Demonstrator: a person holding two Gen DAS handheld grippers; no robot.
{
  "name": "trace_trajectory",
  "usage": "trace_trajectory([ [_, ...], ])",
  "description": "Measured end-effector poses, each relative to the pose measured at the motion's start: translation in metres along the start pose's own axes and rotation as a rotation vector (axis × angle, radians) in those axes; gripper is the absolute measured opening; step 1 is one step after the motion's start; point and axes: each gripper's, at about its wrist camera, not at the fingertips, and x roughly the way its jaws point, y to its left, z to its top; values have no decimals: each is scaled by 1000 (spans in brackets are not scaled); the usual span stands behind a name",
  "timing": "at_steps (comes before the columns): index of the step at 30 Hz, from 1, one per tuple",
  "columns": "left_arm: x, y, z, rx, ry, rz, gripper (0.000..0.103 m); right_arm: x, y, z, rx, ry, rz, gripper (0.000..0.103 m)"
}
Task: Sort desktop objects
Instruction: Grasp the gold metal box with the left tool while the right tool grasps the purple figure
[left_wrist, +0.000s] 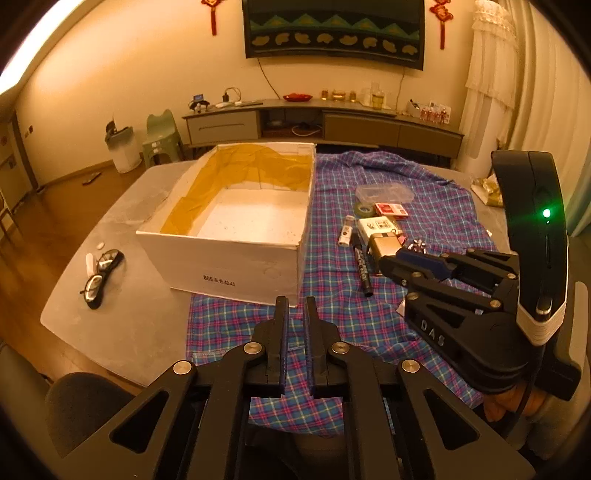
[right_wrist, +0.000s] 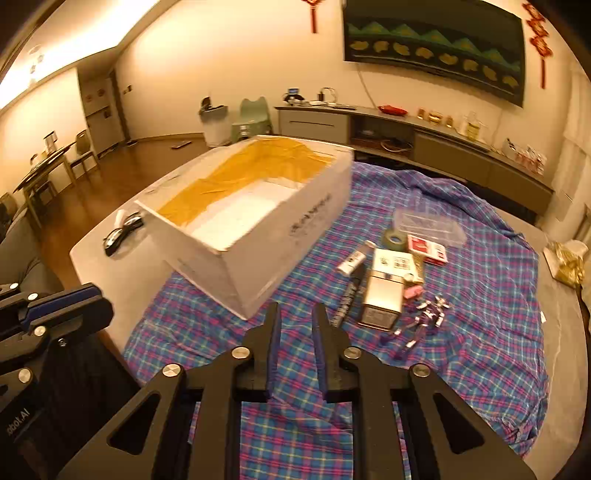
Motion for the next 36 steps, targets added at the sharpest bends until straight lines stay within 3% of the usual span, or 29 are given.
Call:
trace_trajectory([
  [7, 7, -6, 8, 19, 6, -50, 11, -4, 6, -3, -8, 3, -6, 17],
  [10, 17, -14, 13, 37, 23, -83, 43, 2, -5, -4, 10, 19, -26, 22],
  [12, 24, -22, 15, 62, 24, -99, 46, 7, -14, -6, 28, 30, -41, 37],
  [13, 27, -26, 16, 69, 29, -108, 47, 8, -17, -7, 33, 33, -48, 54],
  [15, 37, -35, 17, 81, 43, -131, 50, 12, -27, -8, 44, 33, -64, 70],
  [24, 91, -59, 23, 101, 128, -215, 51, 29, -98, -31, 179, 101, -51, 70],
  [31, 141, -68, 40, 58, 207, -299, 51, 44, -108, -49, 202, 140, 21, 70],
  [36, 174, -92, 58, 52, 254, -362, 53, 49, -120, -40, 199, 131, -12, 70],
])
